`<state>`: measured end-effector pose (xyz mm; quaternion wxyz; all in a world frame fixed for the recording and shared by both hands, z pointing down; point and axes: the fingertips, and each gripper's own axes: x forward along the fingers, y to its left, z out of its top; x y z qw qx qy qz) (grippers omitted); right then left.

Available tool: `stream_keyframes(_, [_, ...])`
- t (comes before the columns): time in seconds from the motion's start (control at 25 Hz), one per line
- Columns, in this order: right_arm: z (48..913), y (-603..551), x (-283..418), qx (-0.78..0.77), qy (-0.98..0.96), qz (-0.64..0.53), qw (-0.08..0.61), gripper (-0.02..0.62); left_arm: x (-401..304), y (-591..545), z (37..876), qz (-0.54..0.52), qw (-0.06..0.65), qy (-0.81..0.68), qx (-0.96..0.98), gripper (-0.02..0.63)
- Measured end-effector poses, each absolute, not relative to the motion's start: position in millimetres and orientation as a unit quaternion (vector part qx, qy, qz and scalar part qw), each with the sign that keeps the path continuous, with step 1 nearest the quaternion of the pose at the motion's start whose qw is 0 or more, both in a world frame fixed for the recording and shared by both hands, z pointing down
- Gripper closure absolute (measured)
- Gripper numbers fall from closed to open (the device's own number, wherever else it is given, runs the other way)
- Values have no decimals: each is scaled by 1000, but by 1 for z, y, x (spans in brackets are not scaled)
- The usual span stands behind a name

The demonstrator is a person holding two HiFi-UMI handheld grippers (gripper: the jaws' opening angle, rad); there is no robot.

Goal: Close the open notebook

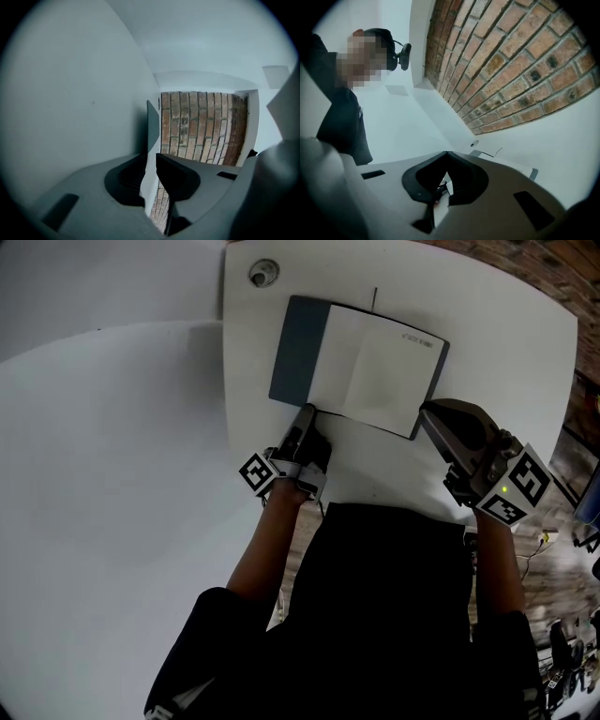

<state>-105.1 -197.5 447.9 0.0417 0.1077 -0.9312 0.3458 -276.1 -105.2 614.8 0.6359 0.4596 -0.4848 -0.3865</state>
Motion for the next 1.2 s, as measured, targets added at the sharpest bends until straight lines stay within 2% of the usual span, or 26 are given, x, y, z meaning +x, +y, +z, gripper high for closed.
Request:
stream_keyframes(0.08, [448,-197,-105,111,-933,339,42,589,-276,-104,618,-384,635,-481,467,556])
stream_keyframes(0.16, [445,-196,-102,112,-933,339,38,589,-275,-104,616,-384,632,-481,470,574])
stream_keyframes(0.4, [444,-192,-83,117,-933,338,30,589,-269,-107,606,-353,611,-492,510,581])
stream_keyframes(0.6, [441,-184,-67,119,-935,334,23,589,-262,-114,586,-271,560,-516,589,588])
stream_keyframes(0.84, [431,-174,-46,122,-938,324,14,589,-248,-110,569,-227,527,-527,627,588])
stream_keyframes(1.2, [429,-160,-4,127,-937,324,8,589,-208,-100,550,-59,422,-548,720,588])
